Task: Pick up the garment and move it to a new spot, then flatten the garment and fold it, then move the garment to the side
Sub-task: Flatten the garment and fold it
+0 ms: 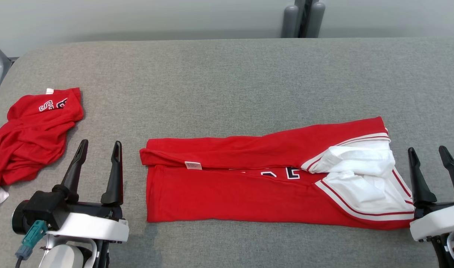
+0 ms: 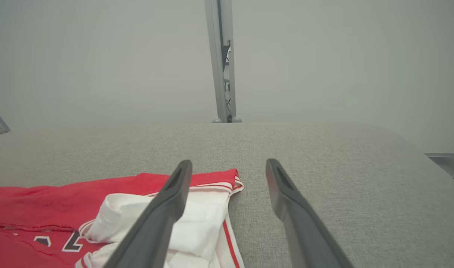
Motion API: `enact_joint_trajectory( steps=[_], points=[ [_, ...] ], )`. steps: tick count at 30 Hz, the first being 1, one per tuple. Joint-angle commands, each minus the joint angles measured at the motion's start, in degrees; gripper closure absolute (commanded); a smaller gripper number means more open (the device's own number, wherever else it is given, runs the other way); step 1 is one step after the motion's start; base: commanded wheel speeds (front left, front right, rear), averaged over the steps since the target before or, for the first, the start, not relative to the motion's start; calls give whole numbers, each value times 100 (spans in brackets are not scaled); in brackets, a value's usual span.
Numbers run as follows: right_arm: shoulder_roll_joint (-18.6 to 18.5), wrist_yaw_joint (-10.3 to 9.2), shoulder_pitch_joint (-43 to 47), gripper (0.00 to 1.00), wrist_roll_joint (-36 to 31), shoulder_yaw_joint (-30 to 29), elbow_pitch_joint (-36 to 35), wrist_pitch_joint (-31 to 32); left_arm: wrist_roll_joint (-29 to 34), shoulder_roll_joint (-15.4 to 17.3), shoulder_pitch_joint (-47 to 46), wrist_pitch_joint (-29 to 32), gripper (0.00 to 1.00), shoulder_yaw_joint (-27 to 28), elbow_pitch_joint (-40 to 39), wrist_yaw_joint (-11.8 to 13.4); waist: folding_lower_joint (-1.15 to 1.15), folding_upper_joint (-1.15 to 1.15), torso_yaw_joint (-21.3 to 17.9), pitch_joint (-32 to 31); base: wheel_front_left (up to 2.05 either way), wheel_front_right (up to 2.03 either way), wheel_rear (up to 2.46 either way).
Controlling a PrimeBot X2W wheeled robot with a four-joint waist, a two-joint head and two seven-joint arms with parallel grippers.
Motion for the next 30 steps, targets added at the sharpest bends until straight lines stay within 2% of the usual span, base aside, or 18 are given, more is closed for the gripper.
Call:
enact_joint_trajectory(
  steps=[1, 9, 13, 18, 19, 20, 21, 25, 30],
  points=[
    [-72, -2, -65, 0, 10, 14, 48, 22, 20, 3, -62, -20, 0, 6, 13, -35, 0, 0, 26, 0, 0, 0, 0],
    [-362, -2, -682, 0, 279, 424, 1425, 30, 102, -97, -275, -20, 0, -53, 101, -140, 0, 0, 237, 161, 0, 0, 0],
    [-343, -2, -1077, 0, 594, 951, 2271, -30, 81, -156, -426, -20, 0, -86, 208, -225, 0, 0, 320, 297, 0, 0, 0],
    [-318, -2, -1259, 0, 961, 1424, 2935, -45, 108, -202, -473, -20, 0, -39, 285, -285, 0, 0, 346, 332, 0, 0, 0],
    [-306, -2, -1265, 24, 1031, 1503, 3056, -35, 117, -211, -477, -20, 0, -29, 298, -281, 0, 0, 345, 330, 0, 0, 0],
    [-296, -1, -1287, 58, 1093, 1595, 3153, -36, 125, -216, -475, -20, 0, -20, 309, -287, 0, 0, 339, 327, 0, 0, 0],
    [-288, -2, -1298, 98, 1184, 1679, 3223, -41, 128, -218, -473, -20, 0, -12, 323, -298, 0, 0, 332, 322, 0, 0, 0],
    [-431, -8, -1374, 100, 1454, 1912, 3348, -221, 151, -208, -477, -20, 0, 48, 352, -311, 0, 0, 252, 289, 0, 0, 0],
    [-736, -16, -1510, 100, 1669, 1836, 3391, -518, 169, -203, -453, -20, 0, 101, 356, -340, 0, 0, 103, 258, 0, 0, 0]
  ],
)
